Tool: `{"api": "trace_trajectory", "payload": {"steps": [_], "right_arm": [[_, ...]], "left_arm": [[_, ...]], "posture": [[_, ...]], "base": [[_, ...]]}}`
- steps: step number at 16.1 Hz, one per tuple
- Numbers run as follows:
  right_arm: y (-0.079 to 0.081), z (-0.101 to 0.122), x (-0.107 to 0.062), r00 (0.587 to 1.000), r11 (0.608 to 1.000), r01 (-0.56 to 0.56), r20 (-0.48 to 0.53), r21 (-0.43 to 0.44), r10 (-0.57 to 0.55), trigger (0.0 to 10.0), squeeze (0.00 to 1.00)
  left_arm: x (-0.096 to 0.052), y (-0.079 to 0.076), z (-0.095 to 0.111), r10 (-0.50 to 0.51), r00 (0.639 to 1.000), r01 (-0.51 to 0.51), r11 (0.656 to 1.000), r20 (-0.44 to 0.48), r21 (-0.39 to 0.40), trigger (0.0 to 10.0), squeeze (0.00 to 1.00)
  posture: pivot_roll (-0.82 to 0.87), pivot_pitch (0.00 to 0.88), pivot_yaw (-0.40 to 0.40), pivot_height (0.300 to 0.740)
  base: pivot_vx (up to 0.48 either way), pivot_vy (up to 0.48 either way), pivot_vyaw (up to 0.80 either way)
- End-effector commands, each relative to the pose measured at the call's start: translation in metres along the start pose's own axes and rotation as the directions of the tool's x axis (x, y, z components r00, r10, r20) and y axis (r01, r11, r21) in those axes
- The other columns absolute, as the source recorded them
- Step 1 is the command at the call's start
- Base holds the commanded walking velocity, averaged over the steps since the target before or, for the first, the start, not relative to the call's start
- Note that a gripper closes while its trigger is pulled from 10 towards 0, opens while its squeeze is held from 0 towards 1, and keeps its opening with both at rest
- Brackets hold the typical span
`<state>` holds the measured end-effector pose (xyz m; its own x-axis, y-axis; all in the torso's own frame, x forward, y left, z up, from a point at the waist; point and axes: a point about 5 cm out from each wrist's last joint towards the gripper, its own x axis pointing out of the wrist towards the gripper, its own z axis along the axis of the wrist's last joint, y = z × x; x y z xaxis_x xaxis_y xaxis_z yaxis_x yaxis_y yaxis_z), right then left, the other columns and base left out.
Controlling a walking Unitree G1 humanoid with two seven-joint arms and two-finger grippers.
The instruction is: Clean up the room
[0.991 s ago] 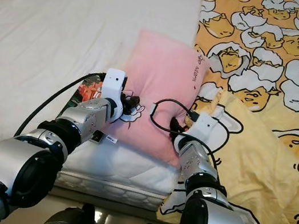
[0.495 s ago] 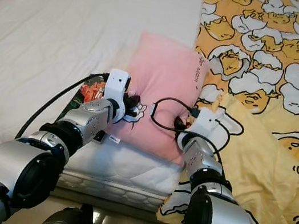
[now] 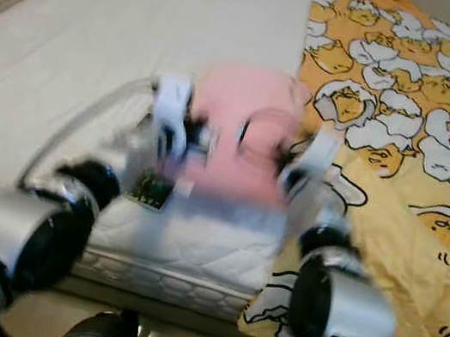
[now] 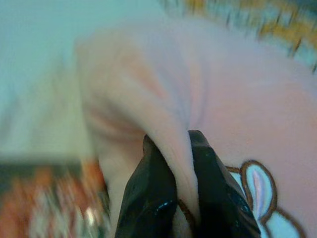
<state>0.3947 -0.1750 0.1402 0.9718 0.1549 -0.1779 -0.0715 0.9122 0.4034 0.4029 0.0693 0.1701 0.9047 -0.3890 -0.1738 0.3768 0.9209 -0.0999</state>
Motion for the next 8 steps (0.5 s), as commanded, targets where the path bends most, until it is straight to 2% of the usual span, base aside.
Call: {"api": "trace_trajectory", "payload": {"steps": [1,2,3,4,5,6,7,8], "right_arm": [[0.000,0.026,0.000,0.995,0.999,-0.011,0.095,-0.042,0.015,0.0,0.00],[-0.001,0.047,-0.001,0.984,0.998,-0.005,0.176,-0.058,0.015,0.0,0.00],[0.001,0.061,-0.003,0.971,0.996,-0.009,0.236,-0.085,0.029,0.0,0.00],[0.004,0.074,-0.006,0.952,0.992,-0.015,0.302,-0.125,0.053,0.0,0.00],[0.007,0.073,-0.009,0.940,0.983,-0.005,0.335,-0.185,0.068,0.0,0.00],[0.009,0.067,-0.012,0.929,0.974,0.005,0.361,-0.225,0.078,0.0,0.00],[0.009,0.053,-0.018,0.916,0.954,0.072,0.398,-0.291,0.052,0.0,0.00],[0.017,0.022,-0.023,0.920,0.928,0.085,0.385,-0.362,0.066,10.0,0.00]], "left_arm": [[0.002,-0.003,0.027,-0.036,0.994,0.034,0.999,0.102,0.021,0.0,0.00],[0.000,0.000,0.049,-0.052,0.983,0.046,0.998,0.175,0.038,0.0,0.00],[-0.001,0.003,0.061,-0.060,0.975,0.049,0.997,0.212,0.054,0.0,0.00],[-0.004,0.006,0.083,-0.076,0.957,0.049,0.994,0.280,0.101,0.0,0.00],[-0.007,0.007,0.096,-0.109,0.942,0.064,0.987,0.317,0.148,0.0,0.00],[-0.009,0.008,0.100,-0.125,0.936,0.062,0.979,0.329,0.196,0.0,0.00],[-0.011,0.012,0.097,-0.111,0.936,0.031,0.972,0.335,0.234,5.2,0.00],[-0.011,0.019,0.088,-0.071,0.945,0.001,0.977,0.318,0.215,10.0,0.00]], "posture": [[0.01,0.000,0.001,0.740],[0.00,0.000,0.015,0.740],[0.00,0.000,0.022,0.740],[-0.01,0.000,0.034,0.740],[-0.01,0.000,0.039,0.740],[-0.01,0.000,0.041,0.740],[-0.02,0.000,0.043,0.740],[-0.02,0.000,0.051,0.740]], "base": [[0.000,0.000,0.00],[0.000,0.000,0.00],[0.000,0.000,0.00],[0.000,0.000,0.00],[0.000,0.000,0.00],[0.000,0.000,0.00],[0.000,0.000,0.00],[0.000,0.368,0.00]]}}
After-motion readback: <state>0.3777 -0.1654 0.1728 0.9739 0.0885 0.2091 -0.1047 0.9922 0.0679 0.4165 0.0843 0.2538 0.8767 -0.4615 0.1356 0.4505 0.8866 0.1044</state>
